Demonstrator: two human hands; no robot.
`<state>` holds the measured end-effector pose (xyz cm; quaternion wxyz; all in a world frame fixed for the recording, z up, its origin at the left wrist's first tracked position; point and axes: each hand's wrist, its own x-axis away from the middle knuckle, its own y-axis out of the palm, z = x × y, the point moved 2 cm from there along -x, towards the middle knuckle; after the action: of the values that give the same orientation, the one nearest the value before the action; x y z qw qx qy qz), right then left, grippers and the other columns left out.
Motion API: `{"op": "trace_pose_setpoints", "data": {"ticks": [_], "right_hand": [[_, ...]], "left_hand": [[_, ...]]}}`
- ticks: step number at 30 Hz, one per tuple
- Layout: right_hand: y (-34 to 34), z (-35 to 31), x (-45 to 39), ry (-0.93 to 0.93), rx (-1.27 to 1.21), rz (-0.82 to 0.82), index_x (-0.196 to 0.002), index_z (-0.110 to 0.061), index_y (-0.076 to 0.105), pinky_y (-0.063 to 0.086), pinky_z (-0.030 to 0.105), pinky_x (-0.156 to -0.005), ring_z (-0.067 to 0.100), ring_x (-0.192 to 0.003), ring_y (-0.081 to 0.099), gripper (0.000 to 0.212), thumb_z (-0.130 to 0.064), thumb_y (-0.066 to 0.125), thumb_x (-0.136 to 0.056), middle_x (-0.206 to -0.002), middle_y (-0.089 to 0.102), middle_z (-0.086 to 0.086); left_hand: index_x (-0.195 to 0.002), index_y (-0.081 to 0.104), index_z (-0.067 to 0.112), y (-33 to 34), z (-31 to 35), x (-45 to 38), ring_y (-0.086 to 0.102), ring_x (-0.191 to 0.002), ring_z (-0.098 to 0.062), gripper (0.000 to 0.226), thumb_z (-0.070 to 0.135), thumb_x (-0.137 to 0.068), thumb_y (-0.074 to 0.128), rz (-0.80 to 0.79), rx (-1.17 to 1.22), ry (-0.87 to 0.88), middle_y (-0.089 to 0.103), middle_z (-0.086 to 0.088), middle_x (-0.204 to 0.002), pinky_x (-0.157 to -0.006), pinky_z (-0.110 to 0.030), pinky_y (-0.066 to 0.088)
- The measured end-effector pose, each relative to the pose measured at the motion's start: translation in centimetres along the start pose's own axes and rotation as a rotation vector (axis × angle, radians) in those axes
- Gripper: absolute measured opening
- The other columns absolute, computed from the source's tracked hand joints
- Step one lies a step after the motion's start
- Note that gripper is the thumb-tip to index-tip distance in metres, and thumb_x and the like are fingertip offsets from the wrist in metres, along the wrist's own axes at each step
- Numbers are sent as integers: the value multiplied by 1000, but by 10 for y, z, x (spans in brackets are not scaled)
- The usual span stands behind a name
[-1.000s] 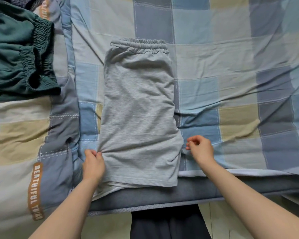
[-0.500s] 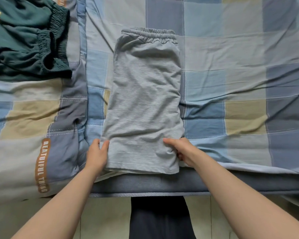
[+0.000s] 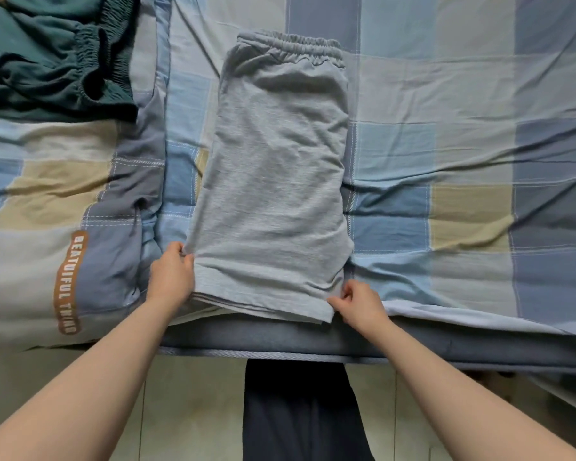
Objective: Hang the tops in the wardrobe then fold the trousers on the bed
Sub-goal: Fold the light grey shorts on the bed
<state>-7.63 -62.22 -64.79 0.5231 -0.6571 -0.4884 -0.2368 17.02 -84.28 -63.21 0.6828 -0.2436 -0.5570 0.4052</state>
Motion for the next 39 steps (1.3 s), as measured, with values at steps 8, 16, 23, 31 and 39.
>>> {"op": "trace_pose_setpoints", "data": {"ticks": [8,16,23,31,39], "right_hand": [[-59,-29,-25,-66,-44,331,-109,-7,64,41,32,-88,30,-105,59,22,-17,55,-91,-108,68,11],[-68,-67,-68,-151,-265,10,-97,-12,65,51,28,-74,14,-78,59,18,-27,64,-89,-88,65,3],[-64,-73,-55,-255,-103,-198,-79,-10,55,36,30,-61,14,-65,43,26,-33,58,-93,-72,50,5],[-50,-72,-34,-940,569,-164,-133,-13,52,33,26,-109,15,-127,43,69,0,45,-65,-135,51,0],[-36,-69,-65,-1314,1215,16,-143,-11,42,24,46,-111,24,-141,32,54,-11,31,-90,-151,38,2]], "left_hand": [[-153,23,10,49,42,59,28,-137,-48,83,-10,-79,53,68,-479,425,26,-21,-155,-109,-57,27],[-147,33,11,115,137,109,39,-125,-31,62,17,-87,44,-308,-74,730,38,-9,-145,-103,-46,39],[-146,31,22,121,139,103,38,-129,-20,78,36,-81,71,-351,346,282,42,0,-137,-106,-35,36],[-114,51,11,101,130,61,58,-107,-32,39,7,-78,65,-405,349,-1,65,-12,-110,-86,-35,46],[-100,65,14,51,87,15,64,-96,-24,26,0,-83,50,-589,-87,399,69,-5,-98,-74,-26,45]]}}
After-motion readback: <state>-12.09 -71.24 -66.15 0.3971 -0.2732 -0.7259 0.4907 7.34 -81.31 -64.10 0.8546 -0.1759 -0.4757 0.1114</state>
